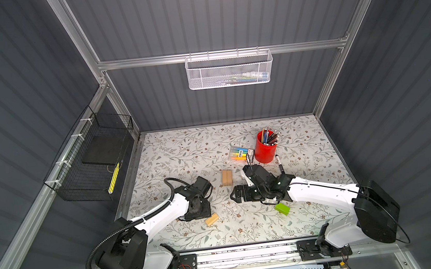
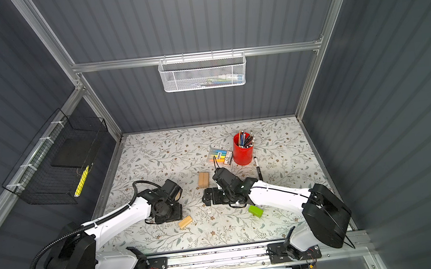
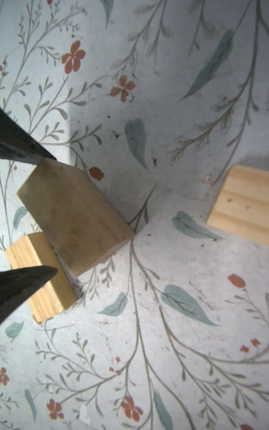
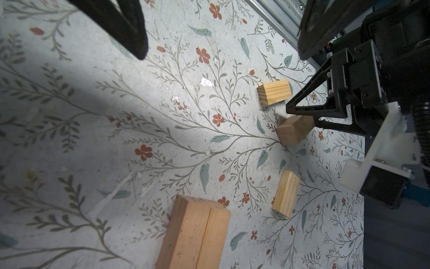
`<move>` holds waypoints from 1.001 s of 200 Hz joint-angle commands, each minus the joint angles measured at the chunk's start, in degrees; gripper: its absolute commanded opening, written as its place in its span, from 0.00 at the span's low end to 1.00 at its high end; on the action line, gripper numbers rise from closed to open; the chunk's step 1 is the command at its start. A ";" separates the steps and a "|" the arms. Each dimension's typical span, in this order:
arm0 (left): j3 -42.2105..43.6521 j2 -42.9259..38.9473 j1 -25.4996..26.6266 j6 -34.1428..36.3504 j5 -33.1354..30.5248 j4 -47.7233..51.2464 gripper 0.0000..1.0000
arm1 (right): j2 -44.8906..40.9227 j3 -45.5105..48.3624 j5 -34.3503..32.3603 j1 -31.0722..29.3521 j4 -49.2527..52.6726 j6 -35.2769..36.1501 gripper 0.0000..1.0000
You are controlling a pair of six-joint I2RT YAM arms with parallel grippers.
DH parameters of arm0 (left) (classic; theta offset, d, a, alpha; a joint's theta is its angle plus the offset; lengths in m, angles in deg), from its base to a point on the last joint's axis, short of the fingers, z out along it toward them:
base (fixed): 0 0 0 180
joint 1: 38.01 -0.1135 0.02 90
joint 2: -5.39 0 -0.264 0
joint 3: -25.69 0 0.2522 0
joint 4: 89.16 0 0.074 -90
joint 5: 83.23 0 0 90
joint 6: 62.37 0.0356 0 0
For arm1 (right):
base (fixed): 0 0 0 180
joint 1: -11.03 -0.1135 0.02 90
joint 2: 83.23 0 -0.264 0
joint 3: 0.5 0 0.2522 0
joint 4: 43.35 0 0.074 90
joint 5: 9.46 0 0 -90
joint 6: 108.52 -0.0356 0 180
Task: Build the wood block tower
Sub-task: 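Grasp a wooden block with the left gripper while the right gripper draws back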
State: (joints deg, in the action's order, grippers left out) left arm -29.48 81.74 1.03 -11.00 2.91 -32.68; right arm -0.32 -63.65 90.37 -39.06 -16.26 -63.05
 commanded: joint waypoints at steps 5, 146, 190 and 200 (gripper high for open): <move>-2.49 0.10 1.54 -3.32 -4.47 4.63 0.73 | -0.38 -0.58 -0.74 -0.30 0.25 0.68 0.99; -6.77 7.45 -1.60 3.19 -7.58 1.12 0.61 | -3.16 1.37 -2.09 -0.28 0.09 0.50 0.99; -5.00 5.30 -1.65 -0.04 -3.73 0.53 0.51 | -2.88 1.46 -1.82 -0.19 -0.09 0.50 0.99; -4.06 3.98 -1.61 -0.53 -3.10 -0.10 0.49 | -2.63 1.49 -1.67 -0.19 -0.28 0.50 0.99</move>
State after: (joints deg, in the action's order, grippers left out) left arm -34.99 88.41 -0.34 -9.56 -2.79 -32.11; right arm -2.94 -62.90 89.12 -39.06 -16.31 -62.88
